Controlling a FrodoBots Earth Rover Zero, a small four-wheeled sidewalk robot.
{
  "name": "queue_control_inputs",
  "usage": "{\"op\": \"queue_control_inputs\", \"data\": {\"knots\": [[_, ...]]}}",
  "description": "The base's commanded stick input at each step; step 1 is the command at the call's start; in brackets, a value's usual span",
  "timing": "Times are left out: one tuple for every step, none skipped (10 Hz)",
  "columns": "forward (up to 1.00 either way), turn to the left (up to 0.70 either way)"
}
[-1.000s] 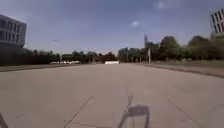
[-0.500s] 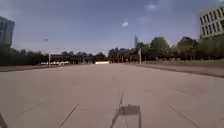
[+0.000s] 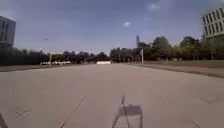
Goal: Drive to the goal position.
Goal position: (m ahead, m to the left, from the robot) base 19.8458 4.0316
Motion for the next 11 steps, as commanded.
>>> {"op": "queue_control_inputs", "data": {"knots": [[1.00, 0.01], [1.00, 0.01], [1.00, 0.01], [1.00, 0.01], [1.00, 0.01], [1.00, -0.05], [1.00, -0.14], [1.00, -0.21], [1.00, -0.37], [1.00, -0.21], [1.00, -0.12]]}}
